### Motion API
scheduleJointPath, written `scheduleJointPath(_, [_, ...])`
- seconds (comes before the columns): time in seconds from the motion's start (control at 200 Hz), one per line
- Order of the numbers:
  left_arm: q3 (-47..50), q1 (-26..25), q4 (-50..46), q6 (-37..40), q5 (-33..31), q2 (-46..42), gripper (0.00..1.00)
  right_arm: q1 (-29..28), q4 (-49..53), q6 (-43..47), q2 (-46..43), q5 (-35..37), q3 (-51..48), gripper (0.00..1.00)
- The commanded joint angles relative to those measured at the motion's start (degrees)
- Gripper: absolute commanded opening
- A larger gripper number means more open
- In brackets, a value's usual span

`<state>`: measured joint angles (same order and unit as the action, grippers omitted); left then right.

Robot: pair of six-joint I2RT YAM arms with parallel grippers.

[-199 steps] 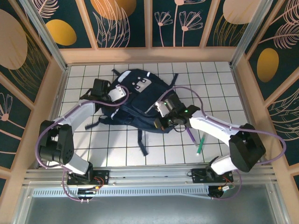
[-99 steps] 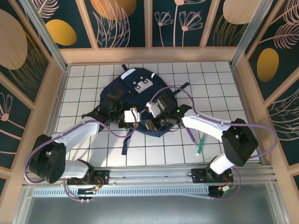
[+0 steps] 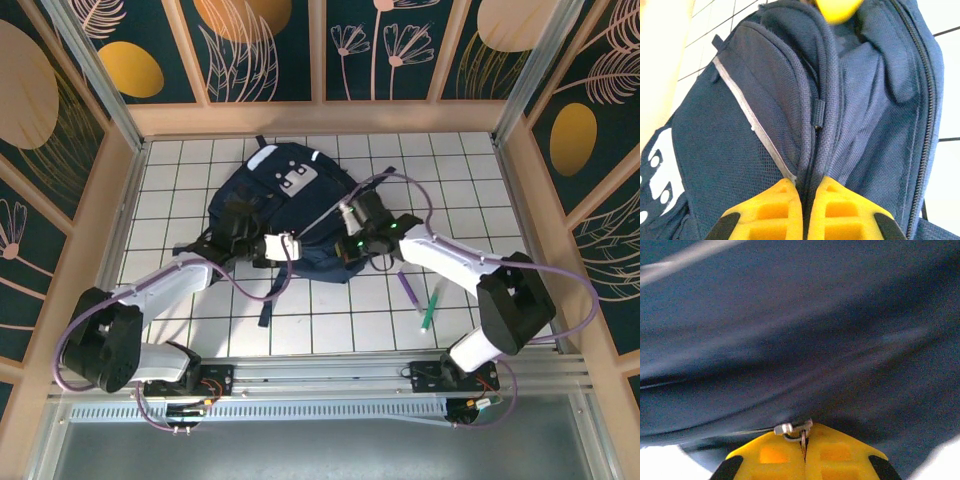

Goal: Pack books, pencil case, and school supplies into a backpack

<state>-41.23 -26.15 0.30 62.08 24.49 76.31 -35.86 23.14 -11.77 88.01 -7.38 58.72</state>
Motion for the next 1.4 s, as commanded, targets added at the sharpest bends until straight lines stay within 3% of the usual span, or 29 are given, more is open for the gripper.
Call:
scheduleJointPath(0.0, [0.7,4.4,-5.9,5.1,1.1,-3.6,0.0,5.0,4.5,-1.1,0.2,9.2,-0.8,0.0])
scheduleJointPath(0.095, [1.9,7.4,-6.1,6.3,2.7,-5.7,0.0,7.2,2.8,0.7,0.7,8.6,-0.4,0.0])
scheduleJointPath(0.175, [4.7,8.7,-0.9,4.9,3.0,-7.8,0.0,6.3,1.2,3.1,1.0,1.5,0.7,0.0])
scheduleJointPath(0.285, [3.7,11.6,4.3,1.6,1.5,-5.5,0.0,-0.1,-0.8,8.2,0.0,-7.9,1.0,0.0])
scheduleJointPath(0.37, [-5.1,15.0,-1.4,-3.3,0.6,1.7,0.0,-6.1,-2.0,10.0,-0.5,-12.9,1.3,0.0])
scheduleJointPath(0.435, [-11.4,15.2,-6.3,-3.9,-1.5,6.7,0.44,-10.0,-3.2,9.2,0.3,-15.2,1.6,0.0])
scheduleJointPath(0.49, [-13.9,15.2,-7.0,-5.5,-0.1,9.2,0.64,-12.4,-3.8,8.5,1.3,-15.5,2.4,0.0])
scheduleJointPath(0.505, [-14.0,15.2,-6.7,-6.0,0.6,9.4,0.76,-12.9,-3.9,8.3,1.7,-15.5,2.7,0.0])
scheduleJointPath(0.52, [-14.0,15.1,-6.4,-6.5,1.4,9.5,0.94,-13.4,-4.2,8.1,2.1,-15.4,3.0,0.0])
scheduleJointPath(0.55, [-14.0,15.1,-7.0,-6.4,3.9,9.4,0.99,-14.0,-4.6,7.6,2.7,-15.4,3.4,0.0])
scheduleJointPath(0.676, [-10.5,14.1,-11.9,-3.4,17.6,3.9,0.99,-14.4,-7.3,6.3,4.6,-15.1,3.8,0.0])
scheduleJointPath(0.726, [-8.2,12.3,-13.6,-2.1,20.1,1.2,0.99,-14.3,-7.7,6.4,5.4,-15.0,4.2,0.0])
scheduleJointPath(0.886, [-3.6,4.2,-14.5,-3.4,12.7,-1.7,0.99,-14.1,-7.7,7.4,7.8,-17.4,5.8,0.0])
scheduleJointPath(1.141, [-7.2,0.6,-13.3,0.2,1.6,3.8,0.95,-14.0,-6.2,8.0,7.7,-18.8,6.5,0.0])
scheduleJointPath(1.181, [-8.6,0.4,-14.0,1.6,0.1,5.4,0.9,-13.9,-6.4,7.8,7.3,-19.0,6.2,0.0])
scheduleJointPath(1.271, [-11.8,0.1,-15.4,2.2,-2.9,9.0,0.6,-13.4,-6.9,6.8,6.2,-19.1,5.3,0.0])
scheduleJointPath(1.396, [-13.1,0.1,-16.0,3.3,-3.9,11.9,0.38,-12.6,-7.8,5.1,4.6,-18.9,3.8,0.0])
